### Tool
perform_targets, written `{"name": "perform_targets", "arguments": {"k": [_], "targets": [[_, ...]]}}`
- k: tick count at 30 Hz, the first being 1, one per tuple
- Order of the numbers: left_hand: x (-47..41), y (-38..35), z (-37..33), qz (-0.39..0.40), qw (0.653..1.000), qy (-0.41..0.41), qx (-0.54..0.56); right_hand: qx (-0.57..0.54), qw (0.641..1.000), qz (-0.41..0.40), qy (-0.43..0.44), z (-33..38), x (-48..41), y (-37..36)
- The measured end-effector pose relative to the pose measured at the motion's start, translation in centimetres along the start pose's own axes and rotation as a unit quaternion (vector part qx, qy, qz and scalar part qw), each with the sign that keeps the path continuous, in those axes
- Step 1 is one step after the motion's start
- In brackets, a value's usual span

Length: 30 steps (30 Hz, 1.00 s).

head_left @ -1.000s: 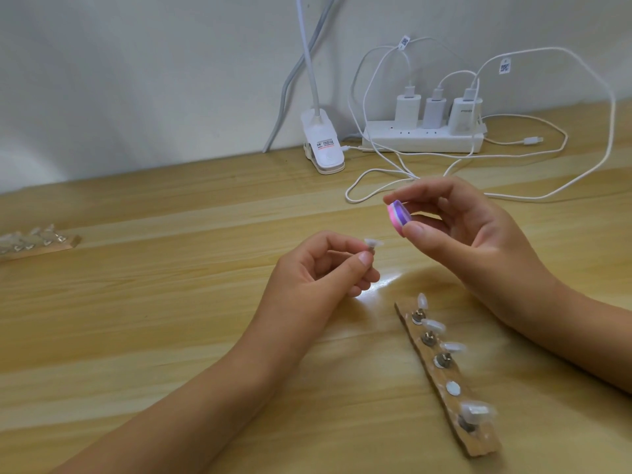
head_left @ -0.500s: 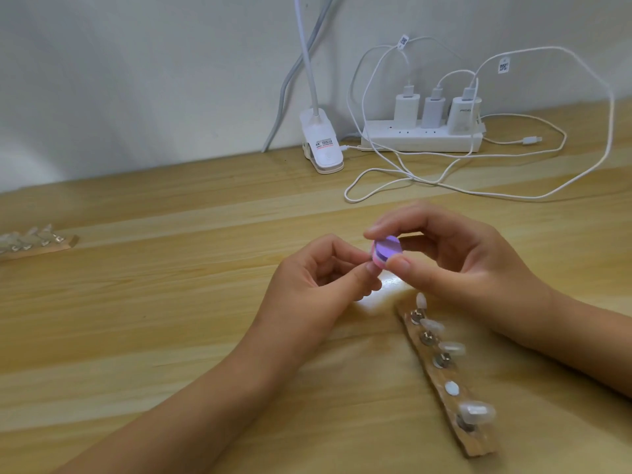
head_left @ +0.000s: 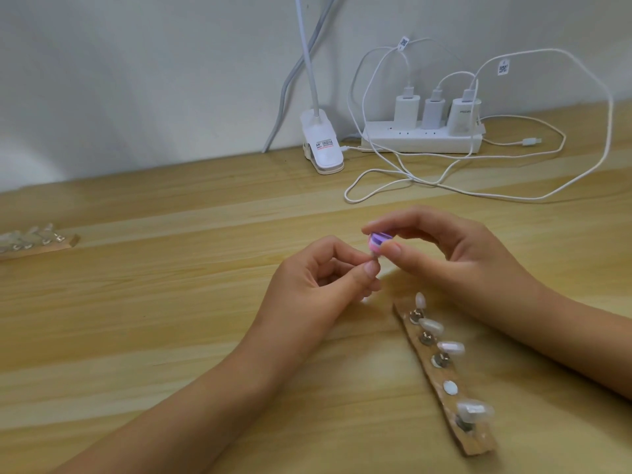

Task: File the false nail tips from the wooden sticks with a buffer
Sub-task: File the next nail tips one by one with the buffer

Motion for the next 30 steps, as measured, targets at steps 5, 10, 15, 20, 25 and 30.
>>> {"name": "perform_targets", "arguments": {"k": [5, 10, 15, 20, 25, 30], "targets": [[0.1, -0.1, -0.2, 0.0, 1.0, -0.01, 0.005, -0.014, 0.999, 0.015, 0.032, 0.2, 0.3, -0.1], [0.1, 0.0, -0.2, -0.002, 0.999, -0.017, 0.043, -0.112, 0.991, -0.01, -0.069, -0.2, -0.5, 0.3], [0.0, -0.1, -0.3, 0.005, 0.998, -0.013, 0.057, -0.167, 0.983, -0.051, -0.049, 0.1, -0.2, 0.4], [0.1, -0.2, -0.2, 0.006, 0.999, -0.013, 0.034, -0.138, 0.989, 0.008, -0.055, 0.6, -0.1, 0.0], [0.1, -0.2, -0.1, 0.002, 1.0, -0.009, 0.015, -0.133, 0.991, -0.004, -0.029, 0.9, 0.1, 0.0], [0.1, -0.2, -0.2, 0.004, 1.0, -0.017, 0.021, -0.113, 0.993, -0.018, -0.018, 0.6, 0.1, -0.1]]}}
Point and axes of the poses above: each hand's wrist, its own x-axis away from the middle knuckle, its own y-axis out of the back of the hand, z = x × y, the point moved 1 cm from there along -x, towards the middle knuckle, and after that the axes turned 8 degrees about y, right-handed, at the moved point
